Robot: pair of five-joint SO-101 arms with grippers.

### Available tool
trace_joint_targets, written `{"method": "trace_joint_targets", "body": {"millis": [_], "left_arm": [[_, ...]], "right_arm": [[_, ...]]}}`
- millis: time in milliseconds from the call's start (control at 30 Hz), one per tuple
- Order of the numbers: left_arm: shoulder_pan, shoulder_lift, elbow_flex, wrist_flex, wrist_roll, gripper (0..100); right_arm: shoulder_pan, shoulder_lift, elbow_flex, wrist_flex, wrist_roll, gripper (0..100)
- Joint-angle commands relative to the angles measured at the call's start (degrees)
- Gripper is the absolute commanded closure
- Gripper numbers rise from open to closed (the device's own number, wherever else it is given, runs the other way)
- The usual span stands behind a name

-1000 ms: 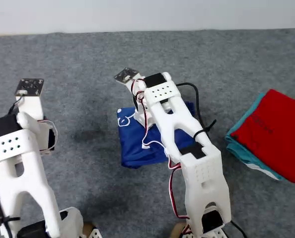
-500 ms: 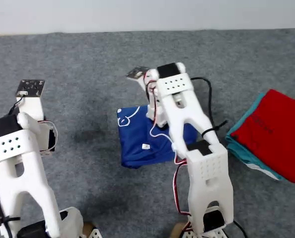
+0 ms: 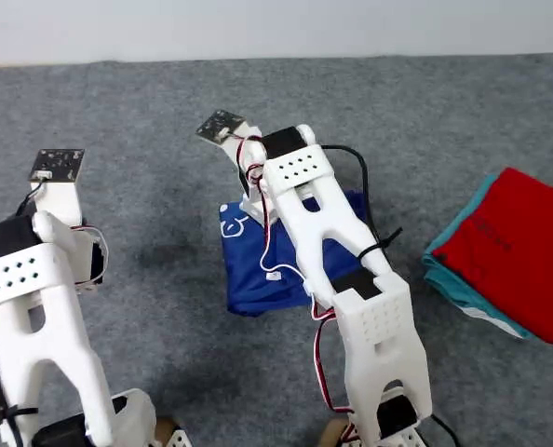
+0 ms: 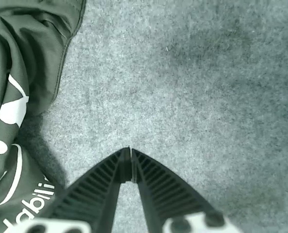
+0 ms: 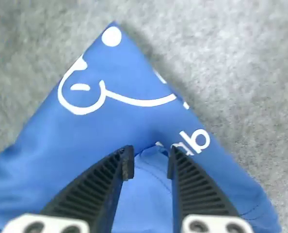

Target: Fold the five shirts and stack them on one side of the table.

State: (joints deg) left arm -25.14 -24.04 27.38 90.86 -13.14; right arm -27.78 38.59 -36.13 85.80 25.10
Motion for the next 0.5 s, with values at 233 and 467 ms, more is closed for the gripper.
{"method": "trace_joint_targets", "body": {"millis": [233,467], "left_arm": [[-0.3,-1.8,-0.3,-0.8,-0.6,100],[-0.3,-1.8,-0.4,-0.9,-0.6,100]], "right_arm": [[1.0,3.0,-2.5,1.5,-0.6,94.1],[3.3,2.0,-3.3,7.7,2.5,98.8]]}}
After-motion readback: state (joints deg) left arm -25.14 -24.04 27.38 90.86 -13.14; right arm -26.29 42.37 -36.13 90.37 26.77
